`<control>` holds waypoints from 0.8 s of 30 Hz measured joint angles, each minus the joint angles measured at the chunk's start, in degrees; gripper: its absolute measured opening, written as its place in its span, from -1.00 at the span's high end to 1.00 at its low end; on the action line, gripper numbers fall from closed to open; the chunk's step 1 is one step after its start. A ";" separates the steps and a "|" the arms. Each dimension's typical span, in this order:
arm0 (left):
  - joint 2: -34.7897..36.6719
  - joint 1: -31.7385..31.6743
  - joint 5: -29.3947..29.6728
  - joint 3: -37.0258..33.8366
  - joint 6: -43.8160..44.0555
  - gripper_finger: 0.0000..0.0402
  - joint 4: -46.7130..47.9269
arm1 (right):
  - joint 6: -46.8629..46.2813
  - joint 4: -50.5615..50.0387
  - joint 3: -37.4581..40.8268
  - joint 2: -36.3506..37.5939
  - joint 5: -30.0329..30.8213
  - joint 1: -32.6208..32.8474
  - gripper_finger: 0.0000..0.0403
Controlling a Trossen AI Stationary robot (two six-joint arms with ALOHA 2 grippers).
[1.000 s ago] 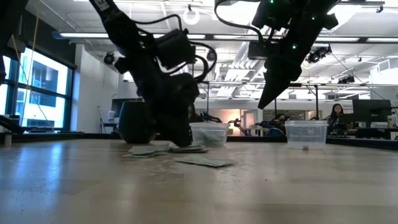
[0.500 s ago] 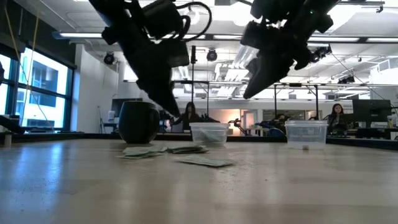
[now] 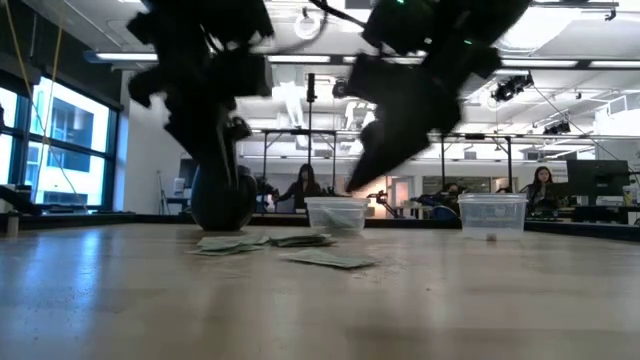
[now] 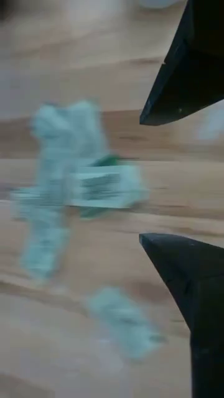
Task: Pick and place items into bin
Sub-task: Put the light green stevia packet into the left transparent bin
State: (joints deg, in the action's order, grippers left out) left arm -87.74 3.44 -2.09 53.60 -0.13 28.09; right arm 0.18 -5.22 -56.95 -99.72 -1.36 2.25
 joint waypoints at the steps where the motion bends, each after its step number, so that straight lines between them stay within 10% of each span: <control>1: 1.38 0.73 0.03 -0.97 0.38 0.37 -1.09 | -0.20 0.15 -2.01 -1.47 0.69 0.35 -0.42; 12: 24.39 5.03 6.30 -19.65 10.85 0.37 -0.90 | -4.65 -6.67 -12.72 -11.85 8.79 2.94 -0.20; 24: 37.93 4.83 12.26 -25.15 12.20 0.37 2.78 | -3.11 -6.27 -12.65 -15.68 12.33 5.19 -0.03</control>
State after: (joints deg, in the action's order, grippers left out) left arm -49.80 8.27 10.17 28.45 12.08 30.87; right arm -2.94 -11.49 -69.60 -115.39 10.97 7.44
